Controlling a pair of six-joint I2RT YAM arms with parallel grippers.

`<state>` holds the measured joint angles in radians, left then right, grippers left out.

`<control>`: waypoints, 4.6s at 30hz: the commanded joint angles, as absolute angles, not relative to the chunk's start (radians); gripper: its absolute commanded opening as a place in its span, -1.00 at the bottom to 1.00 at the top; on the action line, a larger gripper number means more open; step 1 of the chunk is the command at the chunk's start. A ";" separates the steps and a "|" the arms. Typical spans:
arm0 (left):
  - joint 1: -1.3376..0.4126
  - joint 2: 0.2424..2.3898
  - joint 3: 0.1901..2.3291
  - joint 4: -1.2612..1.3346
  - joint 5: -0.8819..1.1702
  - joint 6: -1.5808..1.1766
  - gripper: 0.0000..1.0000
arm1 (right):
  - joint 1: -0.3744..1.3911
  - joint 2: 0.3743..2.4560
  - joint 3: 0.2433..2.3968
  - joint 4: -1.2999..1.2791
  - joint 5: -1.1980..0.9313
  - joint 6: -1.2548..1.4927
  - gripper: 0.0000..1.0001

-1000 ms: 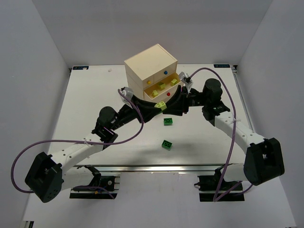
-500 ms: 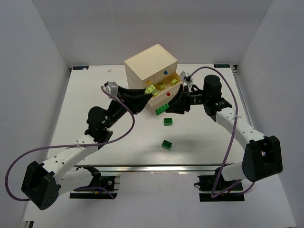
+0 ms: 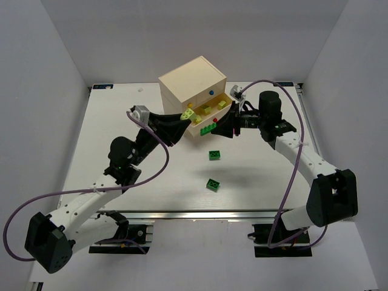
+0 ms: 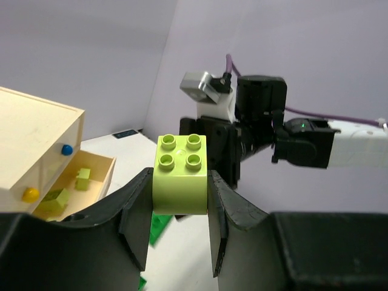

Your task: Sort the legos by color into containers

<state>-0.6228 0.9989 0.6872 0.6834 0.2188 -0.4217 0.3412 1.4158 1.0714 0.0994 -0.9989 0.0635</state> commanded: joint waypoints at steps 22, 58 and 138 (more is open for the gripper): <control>-0.617 1.161 0.839 0.281 0.203 -0.434 -1.00 | 0.290 1.301 1.138 -0.130 -0.627 -0.162 -1.00; -0.637 1.763 1.493 -0.089 -0.120 -0.471 0.15 | 0.029 0.989 0.784 -0.072 -0.808 -0.110 -1.00; -0.600 1.414 1.276 -0.058 -0.278 -0.135 0.56 | 0.069 1.445 0.722 -0.176 -0.451 -0.594 -0.08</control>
<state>-0.6510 1.3621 1.2320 0.0643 -0.2234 -0.1280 0.0624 1.4208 0.7105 -0.1646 -0.5163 -0.5621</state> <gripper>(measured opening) 0.774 0.456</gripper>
